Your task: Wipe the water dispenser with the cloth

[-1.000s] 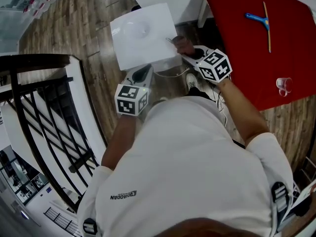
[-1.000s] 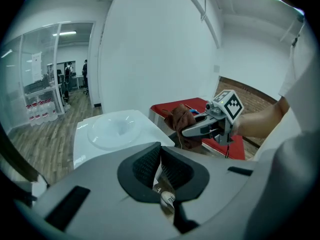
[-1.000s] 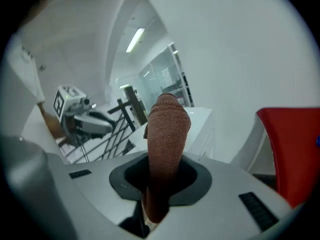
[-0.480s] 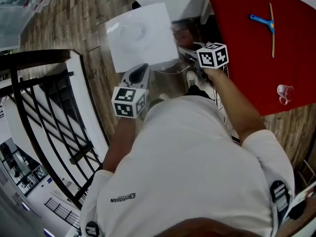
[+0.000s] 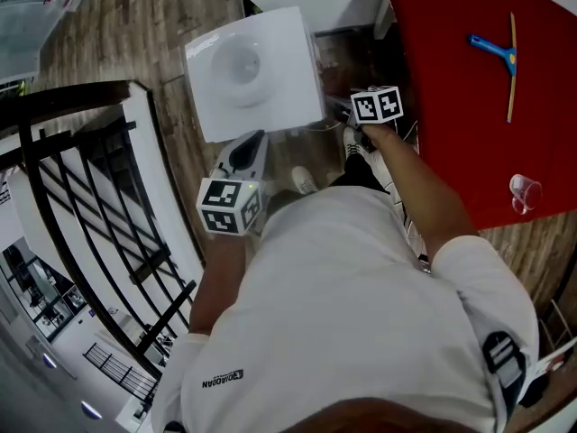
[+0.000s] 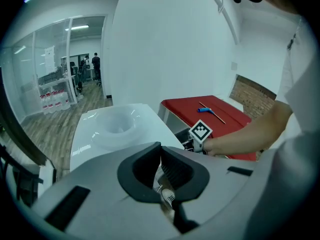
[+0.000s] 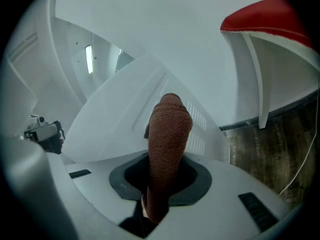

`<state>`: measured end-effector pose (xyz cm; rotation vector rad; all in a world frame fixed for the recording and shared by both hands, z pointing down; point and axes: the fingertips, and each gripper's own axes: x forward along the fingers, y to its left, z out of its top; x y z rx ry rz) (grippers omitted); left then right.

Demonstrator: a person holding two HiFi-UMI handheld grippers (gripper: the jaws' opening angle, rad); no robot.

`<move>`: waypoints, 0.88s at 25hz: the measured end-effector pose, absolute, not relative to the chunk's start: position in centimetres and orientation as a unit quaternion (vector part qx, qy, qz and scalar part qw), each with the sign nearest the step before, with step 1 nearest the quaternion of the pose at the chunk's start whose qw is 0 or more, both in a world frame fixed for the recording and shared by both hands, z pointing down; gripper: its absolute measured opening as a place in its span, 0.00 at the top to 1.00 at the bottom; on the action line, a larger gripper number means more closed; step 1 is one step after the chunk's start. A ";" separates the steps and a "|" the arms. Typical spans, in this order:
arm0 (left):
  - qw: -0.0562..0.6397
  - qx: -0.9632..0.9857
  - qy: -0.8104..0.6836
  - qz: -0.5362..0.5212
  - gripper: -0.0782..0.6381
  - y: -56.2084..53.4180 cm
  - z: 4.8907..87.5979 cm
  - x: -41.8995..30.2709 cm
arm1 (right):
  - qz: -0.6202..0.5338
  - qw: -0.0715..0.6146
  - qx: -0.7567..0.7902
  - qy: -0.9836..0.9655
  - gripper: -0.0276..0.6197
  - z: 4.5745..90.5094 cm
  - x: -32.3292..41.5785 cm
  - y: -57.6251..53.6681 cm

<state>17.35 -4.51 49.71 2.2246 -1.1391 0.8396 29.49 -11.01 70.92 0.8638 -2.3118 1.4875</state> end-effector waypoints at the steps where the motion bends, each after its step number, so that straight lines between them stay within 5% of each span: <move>1: 0.251 0.815 -0.420 0.311 0.89 -4.5 49.8 17.5 | 0.519 0.132 0.298 -0.790 0.85 71.9 29.6 -11.0; 22: 0.264 0.792 -0.452 0.314 0.89 -5.6 49.2 18.6 | 0.598 0.181 0.305 -0.718 0.85 82.5 30.6 -11.6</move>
